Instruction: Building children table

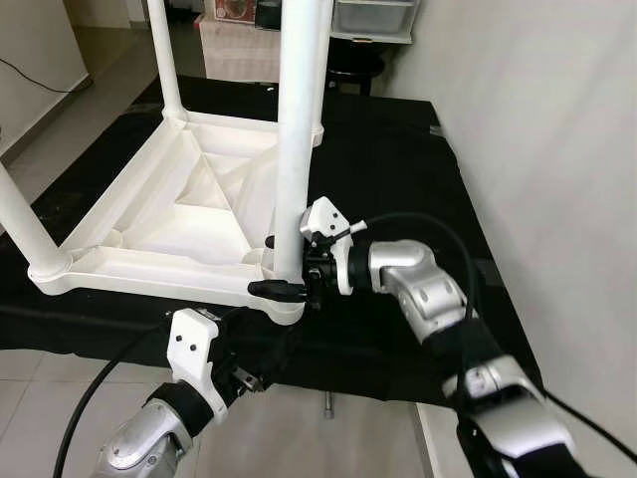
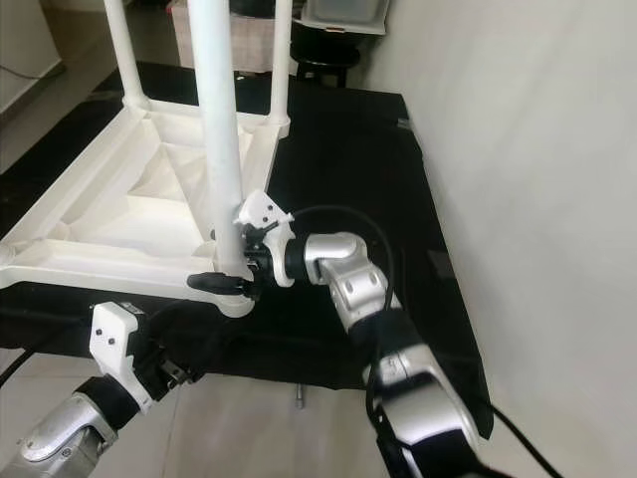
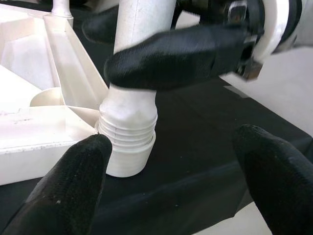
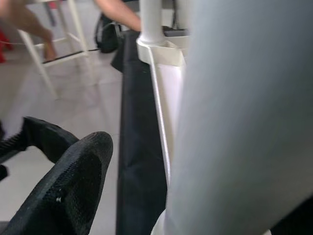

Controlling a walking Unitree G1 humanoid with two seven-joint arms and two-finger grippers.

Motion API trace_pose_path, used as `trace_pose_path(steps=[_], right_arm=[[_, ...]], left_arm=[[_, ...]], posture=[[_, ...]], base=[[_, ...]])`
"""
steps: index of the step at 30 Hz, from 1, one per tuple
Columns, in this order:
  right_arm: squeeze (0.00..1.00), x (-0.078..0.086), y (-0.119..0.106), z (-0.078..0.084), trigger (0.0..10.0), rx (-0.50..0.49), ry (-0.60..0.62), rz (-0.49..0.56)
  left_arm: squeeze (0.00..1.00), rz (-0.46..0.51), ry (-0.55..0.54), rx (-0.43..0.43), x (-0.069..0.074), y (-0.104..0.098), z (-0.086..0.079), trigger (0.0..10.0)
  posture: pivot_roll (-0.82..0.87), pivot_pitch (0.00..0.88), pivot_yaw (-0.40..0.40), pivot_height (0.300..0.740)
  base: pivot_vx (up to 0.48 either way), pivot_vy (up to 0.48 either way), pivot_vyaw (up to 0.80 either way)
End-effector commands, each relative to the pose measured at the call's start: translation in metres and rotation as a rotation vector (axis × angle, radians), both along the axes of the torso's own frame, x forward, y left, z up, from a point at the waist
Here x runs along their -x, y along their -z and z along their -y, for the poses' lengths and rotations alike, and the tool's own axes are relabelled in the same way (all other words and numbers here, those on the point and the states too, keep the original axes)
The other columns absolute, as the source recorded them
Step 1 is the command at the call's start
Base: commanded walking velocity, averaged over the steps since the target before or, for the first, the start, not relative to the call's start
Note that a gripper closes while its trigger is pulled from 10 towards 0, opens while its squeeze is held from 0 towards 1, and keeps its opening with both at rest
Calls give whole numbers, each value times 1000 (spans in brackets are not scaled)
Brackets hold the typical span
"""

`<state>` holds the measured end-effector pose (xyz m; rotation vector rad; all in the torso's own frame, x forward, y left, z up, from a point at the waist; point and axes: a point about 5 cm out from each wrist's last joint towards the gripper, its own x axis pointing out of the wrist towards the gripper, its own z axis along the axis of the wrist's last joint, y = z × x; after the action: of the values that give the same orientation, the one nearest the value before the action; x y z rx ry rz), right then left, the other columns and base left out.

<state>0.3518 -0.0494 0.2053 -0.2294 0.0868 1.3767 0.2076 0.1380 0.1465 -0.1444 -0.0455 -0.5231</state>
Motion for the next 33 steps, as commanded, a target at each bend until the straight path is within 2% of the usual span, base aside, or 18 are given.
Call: trace_pose_path(steps=[1, 2, 3, 4, 5, 13, 16, 19, 21, 22, 23, 24, 25, 26, 27, 28, 29, 33], right_arm=[[0, 1, -3, -4, 10000, -25, -30, 8], [0, -1, -6, -5, 9529, -37, -36, 4], [0, -1, -6, -5, 9529, -37, -36, 4], [0, -3, -7, -5, 1961, -44, -47, 3], [0, -3, -8, -5, 0, -49, -56, 3], [0, 0, -3, 3, 0, -70, -63, -3], [0, -1, 1, 17, 0, -93, 1, -9], [0, -1, 1, 20, 0, -96, 29, -9], [0, -4, 2, 25, 0, -102, 147, -4], [0, -5, 4, 27, 0, -123, 261, -4], [0, -5, 4, 27, 0, -123, 261, -4], [0, -20, 16, 46, 0, -110, 891, 0], [0, -20, 16, 46, 0, -110, 891, 0], [0, -11, 26, 53, 0, -72, 1021, 4], [0, -3, 32, 52, 0, -63, 1040, 0], [0, -3, 32, 52, 0, -63, 1040, 0], [0, 7, 41, 42, 0, -54, 973, -18], [0, 15, 46, 28, 0, -54, 899, -37]], left_arm=[[0, 6, 4, 8, 1, -1, 3, 10000], [0, 8, 3, 8, 0, -1, 4, 10000], [0, 8, 3, 8, 0, -1, 4, 10000], [0, 10, 3, 9, 0, -1, 4, 10000], [0, 12, 2, 10, -1, -2, 5, 10000], [0, 19, -3, 17, -2, -3, 4, 10000], [0, 19, -3, 18, -2, -4, 4, 10000], [0, 19, -3, 18, -2, -4, 4, 10000], [0, 19, -3, 17, -2, -5, 3, 10000], [0, 19, -3, 16, -2, -5, 2, 10000], [0, 19, -3, 16, -2, -5, 2, 10000], [0, 20, -6, 13, -2, -5, 0, 10000], [0, 20, -6, 13, -2, -5, 0, 10000], [0, 21, -7, 12, -2, -5, -1, 10000], [0, 21, -8, 12, -3, -5, -2, 10000], [0, 21, -8, 12, -3, -5, -2, 10000], [0, 21, -9, 10, -3, -5, -2, 10000], [0, 18, -6, 8, -5, -4, -3, 10000]], posture=[[35, 104, -129, 740], [35, 106, -131, 740], [35, 106, -131, 740], [34, 108, -136, 740], [28, 111, -137, 740], [9, 119, -131, 740], [-6, 129, -121, 740], [-9, 130, -121, 740], [-16, 134, -124, 740], [-19, 136, -127, 740], [-19, 136, -127, 740], [-27, 139, -123, 740], [-27, 139, -123, 740], [-34, 139, -121, 740], [-33, 139, -115, 740], [-33, 139, -115, 740], [-48, 135, -100, 740], [-41, 129, -102, 740]], base=[[0, 0, 0], [0, 0, 0], [0, 0, 0], [0, 0, 0], [0, 0, 0], [0, 0, 0], [0, 0, 0], [0, 0, 0], [0, 0, 0], [0, 0, 0], [0, 0, 0], [0, 0, 0], [0, 0, 0], [0, 0, 0], [0, 0, 0], [0, 0, 0], [0, 0, 0], [0, 0, 0]])
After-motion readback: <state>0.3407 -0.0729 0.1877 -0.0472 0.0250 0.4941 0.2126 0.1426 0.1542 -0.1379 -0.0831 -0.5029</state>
